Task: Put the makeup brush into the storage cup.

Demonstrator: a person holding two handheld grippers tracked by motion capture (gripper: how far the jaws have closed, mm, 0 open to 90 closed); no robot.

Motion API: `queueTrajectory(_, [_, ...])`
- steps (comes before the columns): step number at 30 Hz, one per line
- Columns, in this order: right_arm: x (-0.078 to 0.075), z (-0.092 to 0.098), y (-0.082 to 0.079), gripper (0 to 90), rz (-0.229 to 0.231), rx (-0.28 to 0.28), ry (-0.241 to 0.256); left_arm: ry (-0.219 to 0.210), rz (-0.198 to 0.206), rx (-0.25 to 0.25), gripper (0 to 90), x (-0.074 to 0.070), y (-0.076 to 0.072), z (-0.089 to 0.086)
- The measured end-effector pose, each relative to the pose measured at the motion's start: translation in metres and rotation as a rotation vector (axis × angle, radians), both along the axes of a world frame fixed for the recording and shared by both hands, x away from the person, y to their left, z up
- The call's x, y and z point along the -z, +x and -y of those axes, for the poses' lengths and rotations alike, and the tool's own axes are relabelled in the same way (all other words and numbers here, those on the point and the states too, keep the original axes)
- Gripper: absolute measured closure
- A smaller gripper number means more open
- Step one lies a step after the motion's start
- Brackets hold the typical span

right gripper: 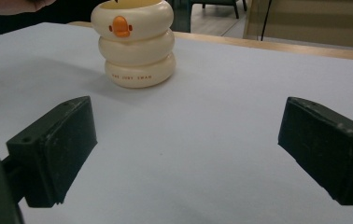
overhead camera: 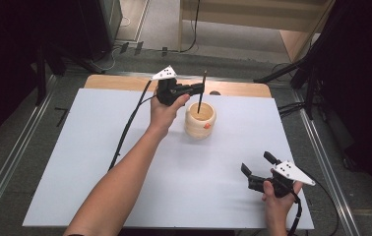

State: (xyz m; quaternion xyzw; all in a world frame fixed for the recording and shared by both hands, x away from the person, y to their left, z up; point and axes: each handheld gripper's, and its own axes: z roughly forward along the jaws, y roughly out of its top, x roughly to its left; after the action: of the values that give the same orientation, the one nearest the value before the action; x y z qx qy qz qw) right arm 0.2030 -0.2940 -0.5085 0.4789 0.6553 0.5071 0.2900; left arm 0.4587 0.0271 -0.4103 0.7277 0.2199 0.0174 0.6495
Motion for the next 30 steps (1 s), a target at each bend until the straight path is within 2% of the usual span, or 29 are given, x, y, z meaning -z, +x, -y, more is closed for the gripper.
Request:
queueTrajectory(4, [0.000,0.000,0.000,4.6,-0.001,0.001,0.000,-0.003,0.000,0.003,85.0,0.002,-0.001,0.002])
queueTrajectory(16, [0.000,0.000,0.000,4.6,0.000,0.003,0.001,-0.009,-0.033,-0.013,84.9,0.018,0.000,-0.001])
queueTrajectory(30, [0.000,0.001,0.000,4.6,-0.002,0.003,0.001,0.017,-0.043,-0.001,84.9,0.030,-0.003,0.004])
